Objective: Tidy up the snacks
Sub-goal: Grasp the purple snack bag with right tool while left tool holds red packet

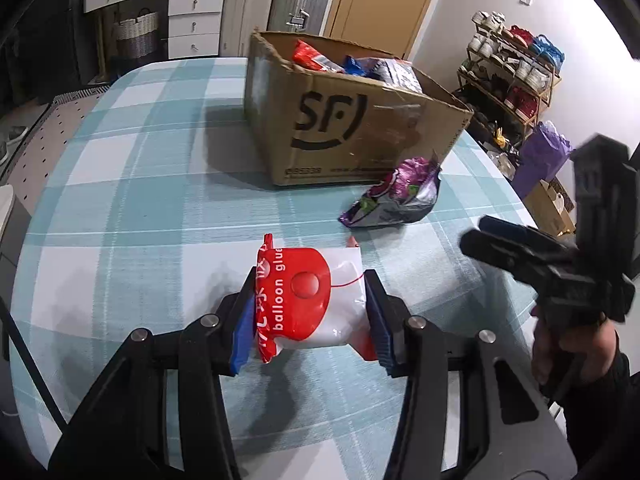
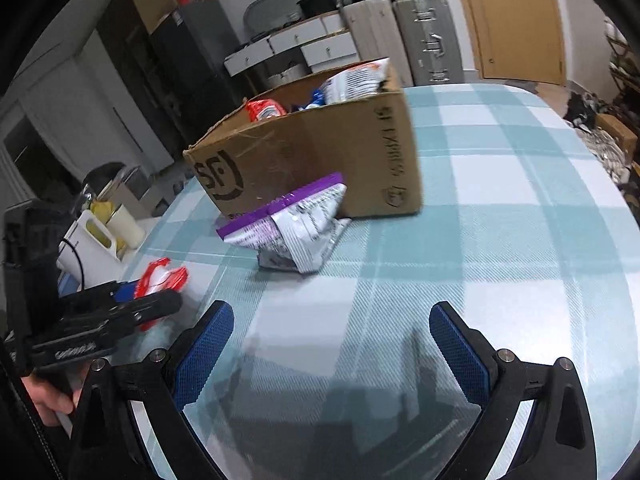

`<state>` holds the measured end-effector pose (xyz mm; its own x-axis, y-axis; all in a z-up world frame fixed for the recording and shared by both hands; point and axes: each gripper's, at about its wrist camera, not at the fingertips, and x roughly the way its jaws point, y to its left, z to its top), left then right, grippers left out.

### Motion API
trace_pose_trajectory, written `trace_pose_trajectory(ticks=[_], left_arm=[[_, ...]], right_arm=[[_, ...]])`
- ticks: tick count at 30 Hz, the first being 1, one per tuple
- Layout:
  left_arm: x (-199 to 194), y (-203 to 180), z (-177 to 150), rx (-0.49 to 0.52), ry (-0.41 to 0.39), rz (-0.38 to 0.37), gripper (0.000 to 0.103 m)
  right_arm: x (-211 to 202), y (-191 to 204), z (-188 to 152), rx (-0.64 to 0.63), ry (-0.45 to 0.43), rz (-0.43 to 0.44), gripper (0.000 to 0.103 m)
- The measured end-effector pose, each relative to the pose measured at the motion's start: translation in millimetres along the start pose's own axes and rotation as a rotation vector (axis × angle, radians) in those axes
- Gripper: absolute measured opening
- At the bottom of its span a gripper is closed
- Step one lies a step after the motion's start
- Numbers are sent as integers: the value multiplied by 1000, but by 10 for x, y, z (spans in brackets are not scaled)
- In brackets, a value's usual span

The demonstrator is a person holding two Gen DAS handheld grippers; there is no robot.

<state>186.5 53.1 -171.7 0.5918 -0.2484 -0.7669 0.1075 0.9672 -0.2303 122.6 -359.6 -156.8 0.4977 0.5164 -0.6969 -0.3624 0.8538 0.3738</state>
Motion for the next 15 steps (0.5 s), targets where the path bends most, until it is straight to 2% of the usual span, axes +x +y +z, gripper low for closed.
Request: trace_pose_trajectory(ticks=[15], left_arm=[[-200, 334, -140, -69, -8, -1, 46]], right_arm=[[677, 265, 480, -44, 20, 12, 100]])
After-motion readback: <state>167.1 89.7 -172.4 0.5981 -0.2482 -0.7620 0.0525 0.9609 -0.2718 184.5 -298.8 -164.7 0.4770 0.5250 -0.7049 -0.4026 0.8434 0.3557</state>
